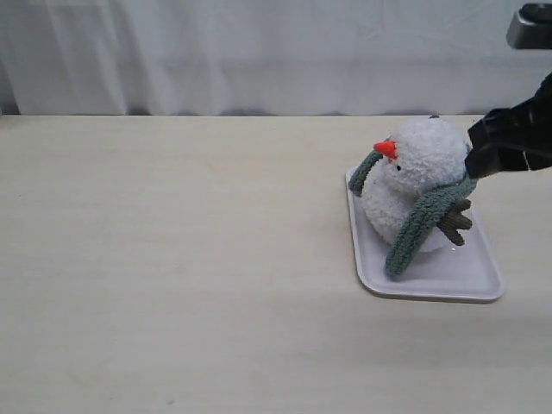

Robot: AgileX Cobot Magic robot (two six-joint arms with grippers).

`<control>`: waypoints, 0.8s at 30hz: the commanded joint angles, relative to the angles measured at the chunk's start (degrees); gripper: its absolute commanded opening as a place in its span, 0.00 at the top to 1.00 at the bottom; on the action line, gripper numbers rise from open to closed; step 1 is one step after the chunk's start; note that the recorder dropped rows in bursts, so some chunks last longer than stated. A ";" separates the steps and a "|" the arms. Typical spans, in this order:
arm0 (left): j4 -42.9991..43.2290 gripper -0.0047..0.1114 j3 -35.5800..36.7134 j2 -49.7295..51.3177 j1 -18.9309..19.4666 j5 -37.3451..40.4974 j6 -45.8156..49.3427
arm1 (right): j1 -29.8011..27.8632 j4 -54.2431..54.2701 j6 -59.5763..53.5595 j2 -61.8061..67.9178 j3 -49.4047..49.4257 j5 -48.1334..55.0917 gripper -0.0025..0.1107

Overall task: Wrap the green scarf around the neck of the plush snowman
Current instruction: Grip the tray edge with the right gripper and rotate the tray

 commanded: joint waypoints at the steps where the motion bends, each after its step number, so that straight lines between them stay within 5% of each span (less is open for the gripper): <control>1: 0.04 0.96 0.09 -0.12 -0.25 -0.69 -0.11 | 7.27 1.87 0.13 -2.77 6.66 -0.50 0.38; 10: 0.04 0.96 0.09 -0.12 -0.25 -0.69 -0.11 | 28.31 -10.95 20.10 5.09 10.48 -7.27 0.41; 18: 0.04 0.96 0.09 -0.12 -0.25 -0.69 -0.11 | 28.86 -14.26 20.65 26.99 0.97 -10.07 0.44; 24: 0.04 0.96 0.09 -0.12 -0.25 -0.69 -0.11 | 28.75 -30.95 37.09 35.25 -2.36 -9.89 0.44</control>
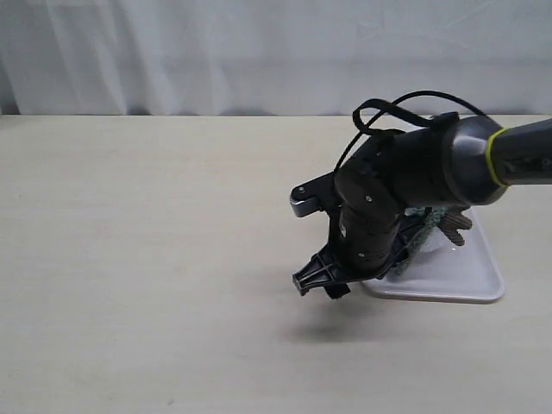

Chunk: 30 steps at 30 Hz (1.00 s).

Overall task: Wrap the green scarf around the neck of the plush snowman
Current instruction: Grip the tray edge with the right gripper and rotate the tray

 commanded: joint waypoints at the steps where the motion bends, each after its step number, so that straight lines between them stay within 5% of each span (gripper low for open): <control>1: 0.04 0.96 0.09 -0.12 -0.25 -0.69 -0.11 | -0.03 -6.64 7.01 3.19 -1.04 -0.25 0.44; 15: 0.04 0.96 0.09 -0.12 -0.25 -0.69 -0.11 | -2.81 -9.58 13.19 5.99 -0.84 -5.46 0.53; 18: 0.04 0.96 0.09 -0.12 -0.25 -0.69 -0.11 | -2.81 -9.58 13.19 5.99 -0.84 -5.46 0.63; 23: 0.04 0.96 0.09 -0.12 -0.25 -0.69 -0.11 | -2.81 -9.58 10.43 5.99 0.54 -5.24 0.92; 30: 0.04 0.96 0.09 -0.12 -0.25 -0.69 -0.11 | -2.53 -9.36 -0.40 5.99 2.01 -4.35 0.94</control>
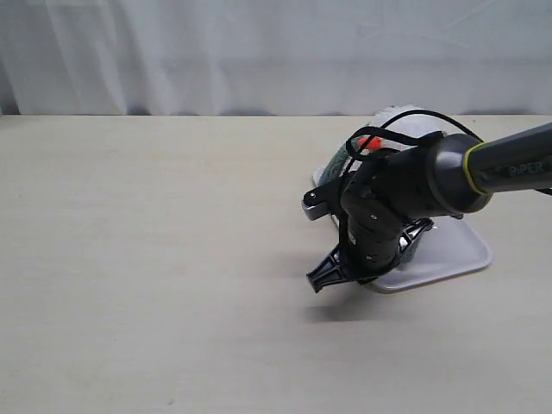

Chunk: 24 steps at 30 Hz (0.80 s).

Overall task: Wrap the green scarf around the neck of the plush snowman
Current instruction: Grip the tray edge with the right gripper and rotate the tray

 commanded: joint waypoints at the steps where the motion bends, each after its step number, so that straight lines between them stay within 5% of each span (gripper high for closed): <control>1: 0.04 0.96 0.09 -0.12 -0.25 -0.69 -0.11 | 0.09 0.99 -10.50 0.79 1.18 1.68 0.94; 12: 0.04 0.96 0.09 -0.12 -0.25 -0.69 -0.11 | 1.04 -1.39 -34.48 0.27 4.55 -0.66 0.94; 24: 0.04 0.96 0.09 -0.12 -0.25 -0.69 -0.11 | 1.21 -17.33 -33.90 0.19 5.80 -1.35 0.94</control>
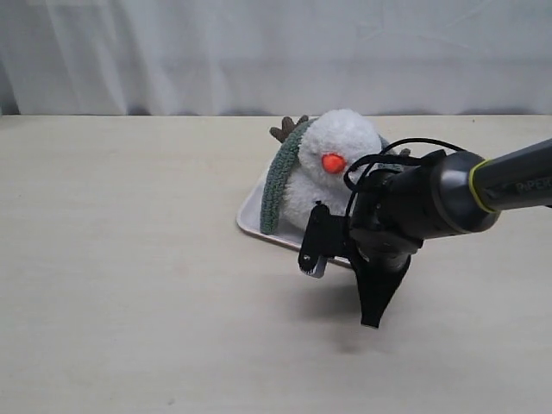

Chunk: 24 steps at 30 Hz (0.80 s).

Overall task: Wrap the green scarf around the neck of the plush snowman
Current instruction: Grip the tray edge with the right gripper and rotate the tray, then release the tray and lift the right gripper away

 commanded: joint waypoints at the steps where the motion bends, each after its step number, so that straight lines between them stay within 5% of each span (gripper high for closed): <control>1: 0.04 0.96 0.09 -0.12 -0.25 -0.69 -0.11 | -0.01 -4.29 -0.94 1.30 0.97 0.17 0.94; 13: 0.04 0.96 0.09 -0.12 -0.25 -0.69 -0.11 | -0.01 -7.83 0.05 0.62 0.97 -0.41 0.92; 24: 0.04 0.96 0.09 -0.12 -0.25 -0.69 -0.11 | -0.01 -4.98 4.01 -4.10 0.97 2.40 0.50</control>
